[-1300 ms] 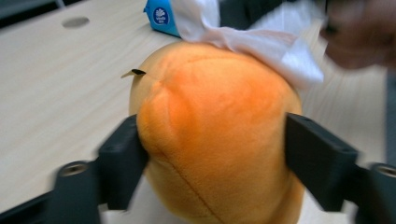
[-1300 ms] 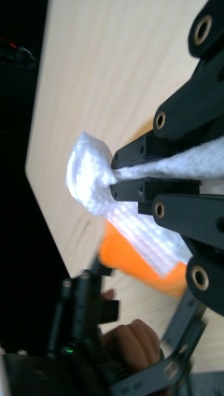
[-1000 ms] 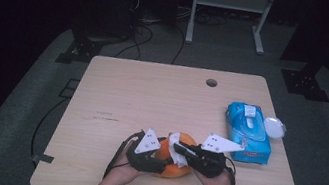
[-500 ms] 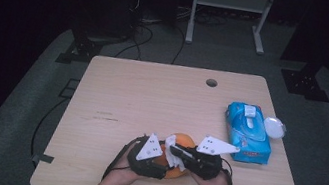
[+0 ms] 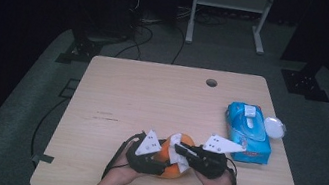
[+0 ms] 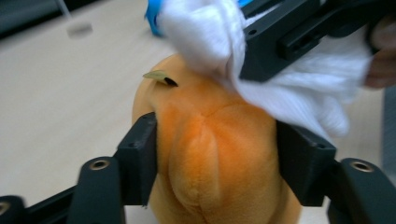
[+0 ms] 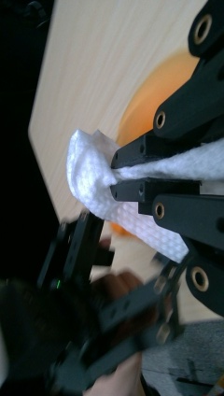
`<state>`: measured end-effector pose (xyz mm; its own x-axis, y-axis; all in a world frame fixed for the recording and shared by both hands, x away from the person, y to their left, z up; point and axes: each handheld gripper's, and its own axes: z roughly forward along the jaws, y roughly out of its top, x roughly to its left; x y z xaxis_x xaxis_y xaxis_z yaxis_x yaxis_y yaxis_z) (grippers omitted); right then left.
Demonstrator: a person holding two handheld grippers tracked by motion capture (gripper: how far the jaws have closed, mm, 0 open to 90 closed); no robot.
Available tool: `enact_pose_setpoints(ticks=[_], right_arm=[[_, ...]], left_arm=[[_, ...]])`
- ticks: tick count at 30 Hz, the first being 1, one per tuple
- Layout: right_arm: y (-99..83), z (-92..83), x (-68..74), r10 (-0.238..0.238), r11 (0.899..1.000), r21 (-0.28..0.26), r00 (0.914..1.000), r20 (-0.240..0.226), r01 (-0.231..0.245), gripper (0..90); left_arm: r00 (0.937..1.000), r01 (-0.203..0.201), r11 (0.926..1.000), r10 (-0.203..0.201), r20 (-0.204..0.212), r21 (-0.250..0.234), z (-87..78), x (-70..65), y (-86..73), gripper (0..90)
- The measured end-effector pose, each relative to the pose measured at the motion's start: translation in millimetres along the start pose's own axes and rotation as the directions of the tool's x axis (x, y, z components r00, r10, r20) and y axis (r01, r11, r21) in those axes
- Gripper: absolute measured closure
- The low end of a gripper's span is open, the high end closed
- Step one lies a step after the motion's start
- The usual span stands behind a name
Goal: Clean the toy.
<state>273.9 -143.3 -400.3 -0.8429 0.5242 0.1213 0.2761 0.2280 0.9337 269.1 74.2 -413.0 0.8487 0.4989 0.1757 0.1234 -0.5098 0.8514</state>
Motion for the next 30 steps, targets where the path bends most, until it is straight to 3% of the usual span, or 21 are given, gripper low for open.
enact_pose_setpoints(ticks=[1,3,6,8,9,11,14,16,18,20,23,27,30], right_arm=[[1.6,1.1,4.0,-0.021,1.0,0.004,0.9998,-0.004,0.021,82.7],[1.1,2.5,4.6,-0.041,0.999,0.013,0.9991,0.01,0.041,82.7],[-4.6,-0.2,-14.5,0.01,1.0,0.012,0.9978,0.065,-0.01,82.6],[-11.6,-3.8,-29.3,0.061,0.998,0.013,0.9937,0.094,-0.062,82.7],[-14.4,-4.8,-33.6,0.072,0.997,0.012,0.9922,0.101,-0.074,82.7],[-16.0,-6.1,-35.9,0.078,0.997,0.016,0.9911,0.108,-0.081,82.7],[-15.3,-4.7,-33.9,0.071,0.997,0.024,0.9926,0.099,-0.074,82.8],[-15.9,-3.6,-32.5,0.076,0.997,0.025,0.9929,0.092,-0.079,82.9],[-16.0,-3.2,-29.9,0.078,0.996,0.03,0.993,0.088,-0.081,82.9],[-15.7,-2.1,-27.4,0.069,0.997,0.035,0.9941,0.084,-0.072,82.9],[-16.0,0.7,-24.8,0.07,0.997,0.041,0.9951,0.071,-0.073,82.9],[-10.8,4.1,-11.4,0.044,0.998,0.04,0.9981,0.043,-0.046,82.9],[-5.3,9.2,1.9,-0.013,0.999,0.044,0.9998,0.014,0.013,82.9]], left_arm=[[0.9996,-0.027,0.9996,0.027,0.0,0.006,-0.1,-1.5,0.1,38.3],[0.9996,-0.026,0.9997,0.026,0.015,0.002,-0.3,0.2,-2.8,38.1],[0.998,0.04,0.9992,-0.039,0.05,-0.003,0.1,6.2,-6.1,31.6],[0.9899,0.126,0.9919,-0.125,0.067,-0.018,2.2,9.5,-5.9,23.4],[0.9872,0.145,0.9893,-0.144,0.068,-0.015,3.2,10.4,-5.7,19.2],[0.9841,0.166,0.9861,-0.166,0.064,-0.002,5.8,11.4,-6.8,16.9],[0.9832,0.178,0.9841,-0.178,0.041,0.008,3.2,16.2,-9.0,22.3],[0.9843,0.176,0.9843,-0.176,-0.005,0.011,-1.5,20.5,-9.1,24.1],[0.9808,0.193,0.981,-0.193,-0.029,0.013,-5.2,25.9,-10.4,25.1],[0.9743,0.225,0.9744,-0.225,0.008,0.01,-5.2,28.4,-12.6,22.6],[0.9742,0.218,0.9758,-0.219,0.057,0.01,-1.5,24.1,-11.3,18.0],[0.986,0.157,0.9871,-0.158,0.052,0.031,3.8,17.5,-12.2,22.5],[0.9914,0.118,0.9924,-0.12,0.052,0.034,3.5,15.4,-12.9,25.6]])
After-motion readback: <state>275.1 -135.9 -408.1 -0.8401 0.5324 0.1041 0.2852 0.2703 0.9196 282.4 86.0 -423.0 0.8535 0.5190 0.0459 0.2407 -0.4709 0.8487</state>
